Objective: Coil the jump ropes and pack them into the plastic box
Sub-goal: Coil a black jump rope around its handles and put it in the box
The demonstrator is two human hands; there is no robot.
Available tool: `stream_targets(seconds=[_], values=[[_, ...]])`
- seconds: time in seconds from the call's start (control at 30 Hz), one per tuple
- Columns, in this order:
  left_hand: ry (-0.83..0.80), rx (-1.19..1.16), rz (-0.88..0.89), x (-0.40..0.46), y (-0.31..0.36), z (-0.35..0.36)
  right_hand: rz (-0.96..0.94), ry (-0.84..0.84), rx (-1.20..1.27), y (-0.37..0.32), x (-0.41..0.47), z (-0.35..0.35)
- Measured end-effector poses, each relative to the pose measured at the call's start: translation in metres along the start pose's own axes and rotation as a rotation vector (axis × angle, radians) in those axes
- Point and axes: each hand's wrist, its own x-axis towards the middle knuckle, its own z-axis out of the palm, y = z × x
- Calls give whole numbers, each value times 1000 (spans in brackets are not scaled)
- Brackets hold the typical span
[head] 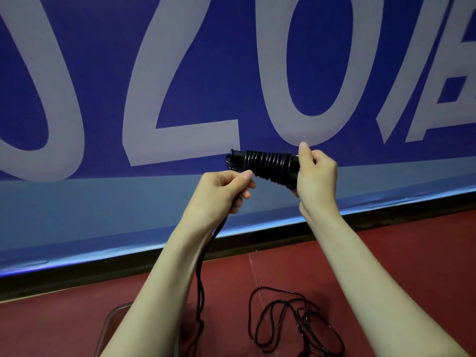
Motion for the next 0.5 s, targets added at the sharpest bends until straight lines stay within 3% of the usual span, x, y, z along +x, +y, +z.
stream_targets(seconds=[0.13, 0.27, 0.5], values=[[12, 28, 22, 2, -6, -4, 312, -226, 182, 0, 1, -2], [100, 86, 159, 2, -16, -7, 474, -396, 210, -4, 3, -8], [8, -6, 294, -5, -15, -1, 443, -631, 101, -16, 7, -24]])
